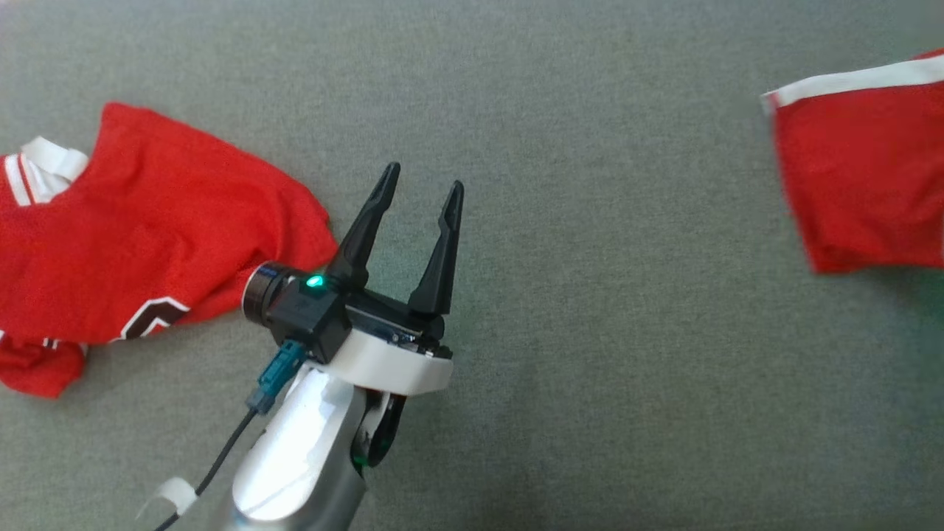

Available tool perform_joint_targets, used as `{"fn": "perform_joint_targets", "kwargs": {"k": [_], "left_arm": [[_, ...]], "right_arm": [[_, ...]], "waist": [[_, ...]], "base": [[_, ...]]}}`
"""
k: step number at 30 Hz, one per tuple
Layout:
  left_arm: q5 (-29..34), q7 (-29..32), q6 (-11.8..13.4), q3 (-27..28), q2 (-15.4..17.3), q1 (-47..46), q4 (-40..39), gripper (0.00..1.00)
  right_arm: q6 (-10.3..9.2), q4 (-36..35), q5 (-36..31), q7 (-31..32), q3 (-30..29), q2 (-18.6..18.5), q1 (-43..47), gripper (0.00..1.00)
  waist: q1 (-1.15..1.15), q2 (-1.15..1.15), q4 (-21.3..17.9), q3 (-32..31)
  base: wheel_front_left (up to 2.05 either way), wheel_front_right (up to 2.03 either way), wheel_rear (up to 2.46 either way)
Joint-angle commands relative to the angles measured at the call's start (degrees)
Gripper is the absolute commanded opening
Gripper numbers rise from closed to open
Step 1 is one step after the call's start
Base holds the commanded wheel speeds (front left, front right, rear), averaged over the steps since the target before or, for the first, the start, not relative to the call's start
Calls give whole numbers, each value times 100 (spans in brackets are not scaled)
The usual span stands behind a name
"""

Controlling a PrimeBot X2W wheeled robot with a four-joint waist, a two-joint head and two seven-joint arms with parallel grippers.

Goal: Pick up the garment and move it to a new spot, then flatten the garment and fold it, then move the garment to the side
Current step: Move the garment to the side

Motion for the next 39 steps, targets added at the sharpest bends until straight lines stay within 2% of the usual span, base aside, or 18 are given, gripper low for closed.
{"fn": "perform_joint_targets", "kwargs": {"k": [1,7,17,18,19,26,31,39], "left_arm": [[43,-29,-2,151,20,-175,-204,100],[109,-29,-52,275,20,-244,-200,100],[168,-29,-117,463,20,-209,-223,100],[170,-29,-123,473,20,-204,-223,100],[171,-29,-127,485,20,-200,-221,100],[180,-29,-136,591,20,-87,-158,100],[172,-29,-116,718,20,32,-158,100],[175,-29,-61,1055,20,385,-166,100]], "right_arm": [[-4,-136,43,-2,3,-292,-114,0],[-4,-23,38,2,-270,-731,-232,0],[-4,47,-187,-33,-842,-819,-304,0],[-4,39,-225,-50,-914,-810,-302,32],[-4,13,-267,-93,-988,-790,-302,100],[-4,-191,-550,-229,-1468,-488,-217,100],[-4,-633,-663,-393,-1741,-84,-104,100],[-4,-1875,-359,-478,-1507,763,309,100]], "waist": [[-1,0,28,124],[-1,0,108,284],[-1,0,154,376],[-1,0,158,379],[-1,0,160,379],[-1,0,129,163],[-1,0,83,-142],[-1,0,68,-748]], "base": [[0,0,0],[0,0,0],[0,0,0],[0,0,0],[0,0,0],[0,0,0],[0,0,0],[0,0,0]]}}
